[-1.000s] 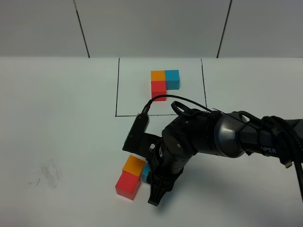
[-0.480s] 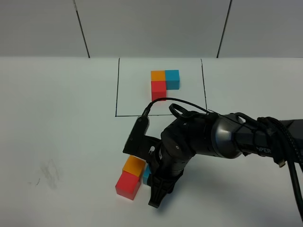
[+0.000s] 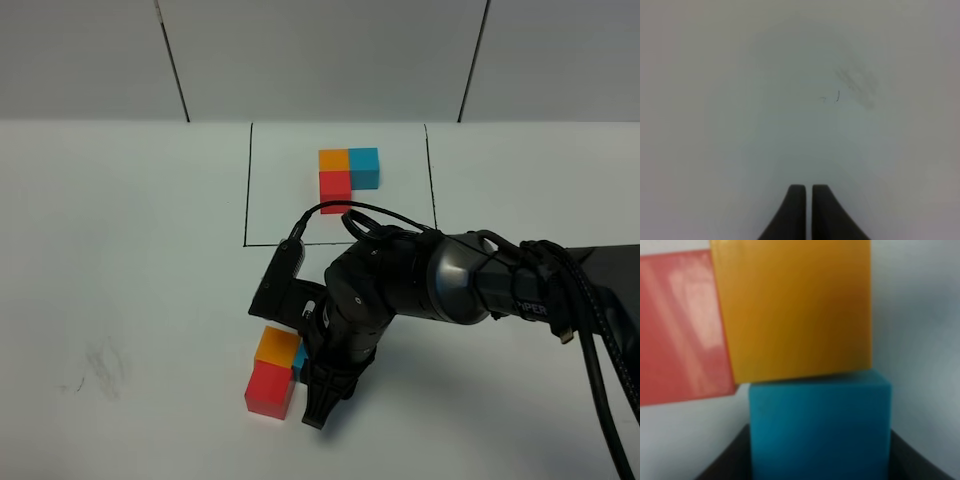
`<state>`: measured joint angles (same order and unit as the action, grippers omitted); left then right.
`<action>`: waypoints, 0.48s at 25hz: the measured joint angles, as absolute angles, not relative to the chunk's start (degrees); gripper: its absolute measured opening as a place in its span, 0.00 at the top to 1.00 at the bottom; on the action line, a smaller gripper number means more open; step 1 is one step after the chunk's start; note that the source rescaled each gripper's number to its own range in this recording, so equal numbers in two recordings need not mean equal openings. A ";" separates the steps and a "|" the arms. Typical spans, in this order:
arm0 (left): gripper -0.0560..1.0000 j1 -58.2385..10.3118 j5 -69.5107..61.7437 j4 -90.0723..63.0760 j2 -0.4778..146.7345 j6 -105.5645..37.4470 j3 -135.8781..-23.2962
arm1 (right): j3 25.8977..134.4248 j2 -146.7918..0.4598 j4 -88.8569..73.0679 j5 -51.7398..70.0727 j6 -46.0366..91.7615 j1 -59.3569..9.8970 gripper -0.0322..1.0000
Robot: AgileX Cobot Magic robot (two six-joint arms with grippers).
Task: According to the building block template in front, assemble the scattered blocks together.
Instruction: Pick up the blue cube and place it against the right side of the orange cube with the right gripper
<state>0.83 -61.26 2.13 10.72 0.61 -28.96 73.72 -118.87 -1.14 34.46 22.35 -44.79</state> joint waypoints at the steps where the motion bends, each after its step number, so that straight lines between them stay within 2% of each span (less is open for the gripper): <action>1: 0.95 0.83 -61.26 2.13 10.72 0.61 -28.96 | 73.72 -118.87 -1.14 34.46 22.35 -44.79 0.48; 12: 0.95 0.83 -61.26 2.13 10.72 0.61 -28.96 | 74.02 -119.37 -1.07 34.58 22.46 -44.79 0.48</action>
